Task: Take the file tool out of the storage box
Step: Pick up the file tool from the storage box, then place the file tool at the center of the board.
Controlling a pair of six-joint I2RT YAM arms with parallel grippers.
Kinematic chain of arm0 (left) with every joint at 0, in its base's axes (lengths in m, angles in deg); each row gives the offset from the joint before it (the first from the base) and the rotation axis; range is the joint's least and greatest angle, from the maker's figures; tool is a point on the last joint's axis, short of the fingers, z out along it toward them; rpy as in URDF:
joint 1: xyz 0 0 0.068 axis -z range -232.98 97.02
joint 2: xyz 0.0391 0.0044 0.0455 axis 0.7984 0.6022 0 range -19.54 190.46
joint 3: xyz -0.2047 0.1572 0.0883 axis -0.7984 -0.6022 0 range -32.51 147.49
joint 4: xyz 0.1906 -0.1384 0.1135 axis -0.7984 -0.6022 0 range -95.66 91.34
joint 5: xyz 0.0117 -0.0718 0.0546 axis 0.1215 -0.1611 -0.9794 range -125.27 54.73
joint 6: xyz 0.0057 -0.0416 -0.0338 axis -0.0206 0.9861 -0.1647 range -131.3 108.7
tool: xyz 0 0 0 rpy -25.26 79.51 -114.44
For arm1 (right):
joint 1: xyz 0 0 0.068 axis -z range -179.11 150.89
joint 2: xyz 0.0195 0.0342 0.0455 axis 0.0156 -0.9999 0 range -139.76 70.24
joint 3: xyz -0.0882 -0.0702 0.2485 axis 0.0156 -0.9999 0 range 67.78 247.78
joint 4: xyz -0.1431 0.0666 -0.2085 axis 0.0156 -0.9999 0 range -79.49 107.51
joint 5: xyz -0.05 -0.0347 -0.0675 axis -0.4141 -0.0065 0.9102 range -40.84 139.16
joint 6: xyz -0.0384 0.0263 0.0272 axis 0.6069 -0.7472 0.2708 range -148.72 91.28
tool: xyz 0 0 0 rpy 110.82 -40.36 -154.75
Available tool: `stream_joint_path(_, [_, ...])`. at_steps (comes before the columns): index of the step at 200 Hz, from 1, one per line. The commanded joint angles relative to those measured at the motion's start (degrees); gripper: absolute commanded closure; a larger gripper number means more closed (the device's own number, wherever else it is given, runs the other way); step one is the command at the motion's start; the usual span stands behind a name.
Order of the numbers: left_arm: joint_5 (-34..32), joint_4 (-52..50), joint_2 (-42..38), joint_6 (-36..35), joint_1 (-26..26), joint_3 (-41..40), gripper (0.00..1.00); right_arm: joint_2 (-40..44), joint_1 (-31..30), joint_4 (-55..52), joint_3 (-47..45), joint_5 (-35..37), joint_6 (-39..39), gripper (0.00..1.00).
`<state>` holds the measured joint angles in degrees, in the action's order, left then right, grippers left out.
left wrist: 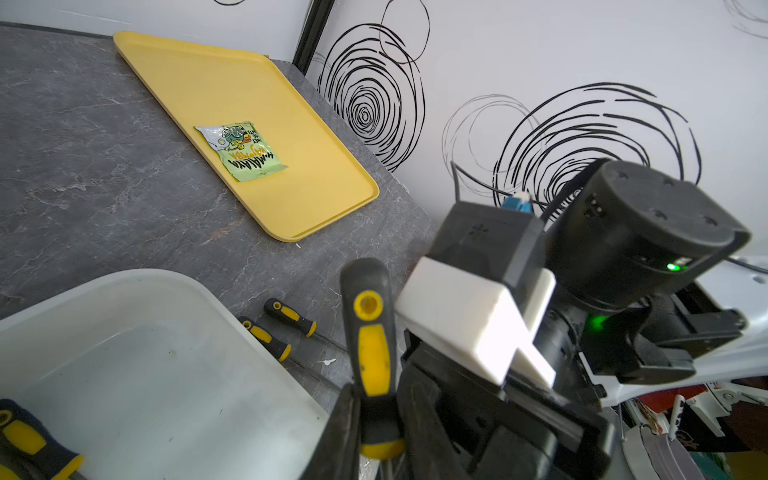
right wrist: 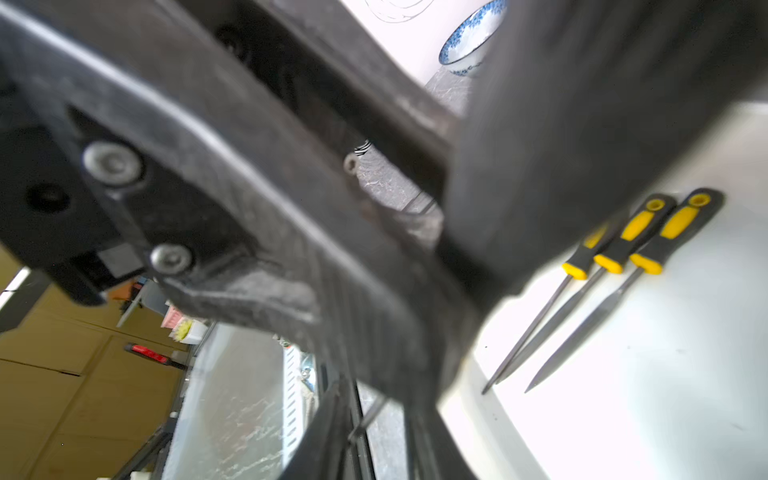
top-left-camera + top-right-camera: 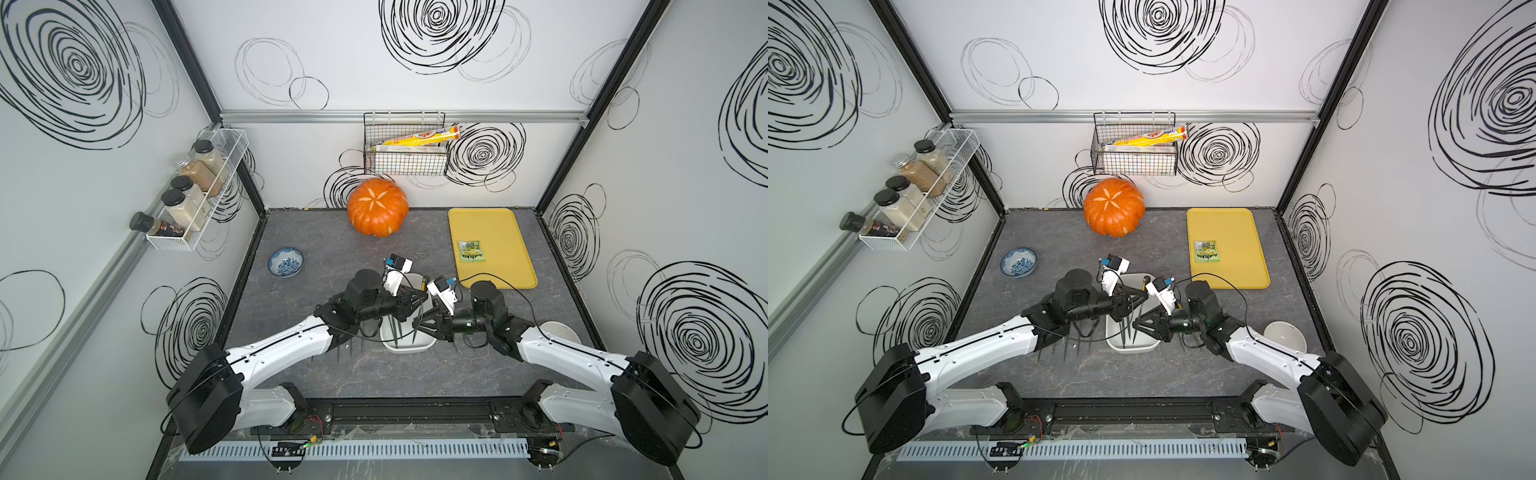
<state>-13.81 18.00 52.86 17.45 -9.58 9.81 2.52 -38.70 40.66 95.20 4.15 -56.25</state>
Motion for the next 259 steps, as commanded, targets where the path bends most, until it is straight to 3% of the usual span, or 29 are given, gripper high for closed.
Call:
stream_joint_path(1, [-0.8,2.5,-1.3,-1.4,0.4,0.6,0.94,-0.3,-0.4,2.4,-0.3,-0.8,-0.1,0.78])
stream_joint_path(39, [-5.4,-0.5,-2.7,-2.4,1.2,1.3,0.90,-0.7,-0.4,1.8,-0.5,0.2,-0.1,0.95])
stream_joint_path(44, [-6.0,-0.9,-2.8,-2.3,1.1,1.3,0.85,-0.6,-0.4,1.1,-0.3,0.7,-0.1,0.97])
stream_joint_path(45, [-6.1,-0.9,-2.8,-2.3,1.1,1.3,0.78,-0.6,-0.4,0.9,-0.3,0.7,-0.1,0.97])
stream_joint_path(48, [-6.4,-1.5,-2.8,-2.1,1.1,1.4,0.72,-0.5,-0.4,0.3,-0.1,1.0,-0.1,0.98])
stream_joint_path(49, [-6.6,-1.5,-2.8,-2.1,1.0,1.4,0.65,-0.4,-0.4,0.2,-0.1,1.1,0.0,0.98])
stream_joint_path(57, [-8.5,-2.7,-2.8,-1.3,1.0,1.5,0.44,0.0,-0.3,-2.5,0.5,3.1,0.6,1.00])
stream_joint_path(65, [-9.6,-3.0,-2.9,-0.7,0.9,1.3,0.34,0.5,-0.3,-6.8,1.7,6.4,1.2,1.00])
stream_joint_path(73, [-9.8,-3.0,-3.1,-0.3,0.7,1.1,0.26,1.1,-0.4,-11.3,3.1,9.8,1.7,1.00])
stream_joint_path(98, [-10.6,-4.4,-4.3,0.2,0.5,1.3,0.15,3.3,-0.4,-20.0,5.8,15.4,1.7,1.00])
stream_joint_path(119, [-12.7,-4.8,-6.9,0.0,0.4,0.3,0.05,3.1,-0.4,-38.9,13.5,28.0,5.2,1.00])
stream_joint_path(147, [-13.2,-4.4,-9.8,0.2,0.2,-0.5,0.01,-1.9,-0.4,-64.4,23.3,52.5,5.3,1.00])
stream_joint_path(158, [-12.8,-3.8,-10.5,0.2,0.2,-0.8,0.01,-4.7,-0.1,-70.5,25.3,58.6,4.3,1.00])
stream_joint_path(222, [-13.2,-4.2,-10.3,-0.6,-0.6,-1.6,0.01,-17.2,2.2,-83.6,28.5,68.7,-0.1,1.00])
stream_joint_path(259, [-13.9,-3.1,-10.1,-0.5,-1.6,-2.8,0.01,-22.6,3.2,-83.3,27.9,67.1,0.2,1.00])
